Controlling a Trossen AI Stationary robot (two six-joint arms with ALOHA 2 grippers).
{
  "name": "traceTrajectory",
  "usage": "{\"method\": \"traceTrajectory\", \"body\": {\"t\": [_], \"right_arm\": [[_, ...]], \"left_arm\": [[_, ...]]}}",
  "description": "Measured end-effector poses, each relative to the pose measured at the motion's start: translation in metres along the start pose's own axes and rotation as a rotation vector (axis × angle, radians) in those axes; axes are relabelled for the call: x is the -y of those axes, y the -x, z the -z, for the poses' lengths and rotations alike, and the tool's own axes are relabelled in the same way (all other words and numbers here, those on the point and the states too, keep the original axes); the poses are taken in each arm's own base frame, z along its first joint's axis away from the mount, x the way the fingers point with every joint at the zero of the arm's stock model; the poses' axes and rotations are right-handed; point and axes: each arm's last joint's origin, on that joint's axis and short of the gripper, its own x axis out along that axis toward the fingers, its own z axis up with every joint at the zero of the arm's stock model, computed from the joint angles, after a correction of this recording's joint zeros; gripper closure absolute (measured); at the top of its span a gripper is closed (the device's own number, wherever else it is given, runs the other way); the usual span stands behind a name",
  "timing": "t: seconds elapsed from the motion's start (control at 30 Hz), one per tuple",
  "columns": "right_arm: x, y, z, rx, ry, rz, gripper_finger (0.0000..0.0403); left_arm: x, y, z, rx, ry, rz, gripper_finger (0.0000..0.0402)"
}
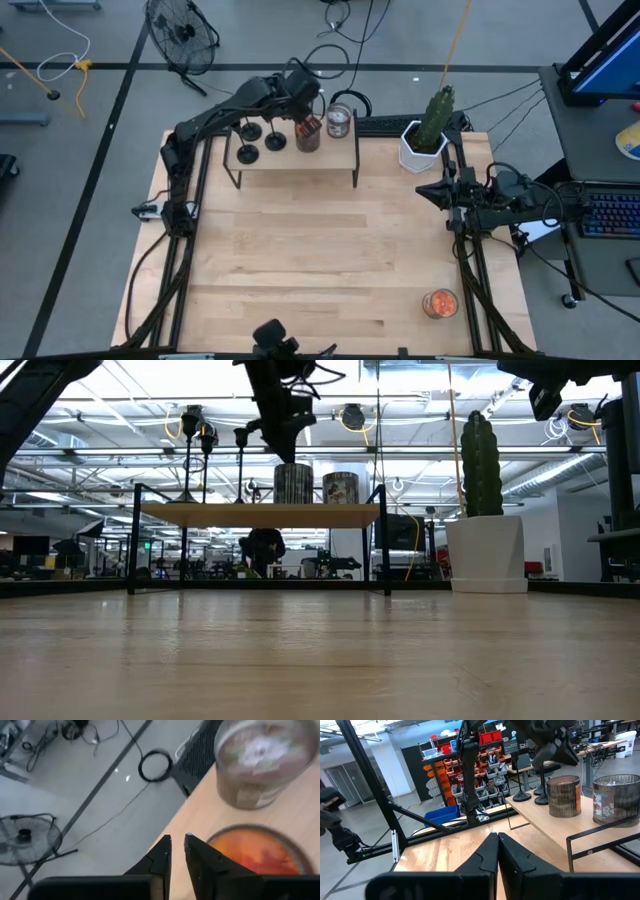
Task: Pick & Place candle stick holders
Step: Put the left orange scented candle on the shelf
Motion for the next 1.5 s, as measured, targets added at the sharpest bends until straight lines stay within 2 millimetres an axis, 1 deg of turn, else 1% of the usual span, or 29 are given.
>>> {"method": "traceTrajectory", "body": {"t": [0.17,0.27,0.33,0.4,0.5,0.57,0.67,0.77,0.9,0.97,1.1,1.27,1.43,1.5], "right_arm": [[0.000,0.000,0.000,0.000,0.000,0.000,0.0399],[0.000,0.000,0.000,0.000,0.000,0.000,0.0399],[0.000,0.000,0.000,0.000,0.000,0.000,0.0399],[0.000,0.000,0.000,0.000,0.001,0.000,0.0399],[0.000,0.000,0.000,0.000,0.001,0.000,0.0399],[0.000,0.000,0.000,0.000,0.004,0.000,0.0399],[0.000,0.000,0.000,0.000,0.008,0.000,0.0399],[0.000,0.000,0.000,0.001,0.018,-0.001,0.0399],[0.000,0.000,0.000,0.004,0.018,-0.001,0.0399],[0.000,0.000,0.000,0.004,0.018,-0.002,0.0399],[0.000,0.000,-0.001,0.007,0.018,-0.003,0.0399],[0.000,0.000,-0.001,0.007,0.018,-0.002,0.0399],[0.000,0.000,-0.001,0.008,0.018,-0.002,0.0399],[0.000,0.000,-0.001,0.015,0.016,-0.004,0.0399]], "left_arm": [[0.002,0.027,-0.003,0.085,0.030,0.027,0.0333],[0.011,0.046,0.001,0.095,0.044,0.135,0.0341],[0.024,0.055,0.003,0.086,0.042,0.210,0.0351],[0.039,0.062,0.010,0.037,0.025,0.255,0.0365],[0.062,0.070,0.019,-0.024,-0.008,0.282,0.0390],[0.076,0.071,0.025,-0.048,-0.021,0.267,0.0397],[0.089,0.067,0.031,-0.061,-0.034,0.185,0.0388],[0.092,0.059,0.037,-0.085,0.025,0.143,0.0383],[0.095,0.041,0.046,-0.146,0.089,0.124,0.0397],[0.097,0.031,0.047,-0.131,0.106,0.124,0.0396],[0.094,0.020,0.048,-0.132,0.127,0.113,0.0387],[0.090,0.011,0.050,-0.141,0.132,0.098,0.0398],[0.086,0.003,0.048,-0.125,0.124,0.094,0.0387],[0.084,-0.002,0.047,-0.124,0.118,0.090,0.0390]]}}
